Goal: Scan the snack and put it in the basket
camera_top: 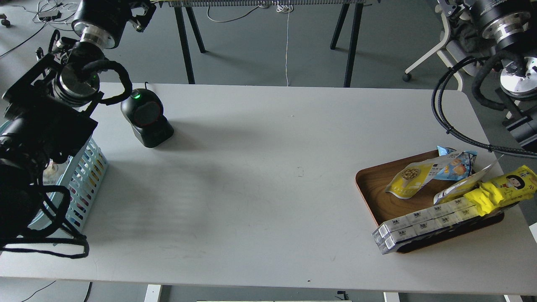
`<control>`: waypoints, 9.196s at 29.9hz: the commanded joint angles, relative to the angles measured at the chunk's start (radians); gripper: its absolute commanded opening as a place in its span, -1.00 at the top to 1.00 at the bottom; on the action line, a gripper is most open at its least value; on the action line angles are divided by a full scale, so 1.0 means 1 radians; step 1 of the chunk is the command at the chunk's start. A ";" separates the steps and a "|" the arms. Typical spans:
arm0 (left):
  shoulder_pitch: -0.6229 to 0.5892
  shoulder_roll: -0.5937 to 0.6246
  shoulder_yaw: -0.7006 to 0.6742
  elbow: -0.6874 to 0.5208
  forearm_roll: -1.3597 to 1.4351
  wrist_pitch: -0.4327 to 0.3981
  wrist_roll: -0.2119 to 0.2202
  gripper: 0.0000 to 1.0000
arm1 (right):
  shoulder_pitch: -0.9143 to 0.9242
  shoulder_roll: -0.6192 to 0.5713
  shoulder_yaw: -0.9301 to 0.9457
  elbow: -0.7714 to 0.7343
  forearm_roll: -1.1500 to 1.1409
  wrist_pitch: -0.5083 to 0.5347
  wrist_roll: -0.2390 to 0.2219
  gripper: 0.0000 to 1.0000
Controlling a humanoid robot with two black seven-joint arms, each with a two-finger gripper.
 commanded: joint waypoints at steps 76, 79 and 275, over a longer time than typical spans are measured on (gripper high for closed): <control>-0.010 0.002 0.009 -0.014 0.002 0.000 0.010 -1.00 | 0.818 -0.415 -1.546 1.040 -2.153 -0.330 0.197 -0.86; -0.008 0.000 0.009 -0.012 0.002 0.000 0.010 -1.00 | 0.778 -0.415 -1.546 1.002 -2.166 -0.330 0.197 -0.80; -0.209 0.429 0.425 -1.221 1.875 0.073 -0.018 -0.95 | -0.128 -0.007 0.089 0.092 -0.047 -0.165 0.118 -1.00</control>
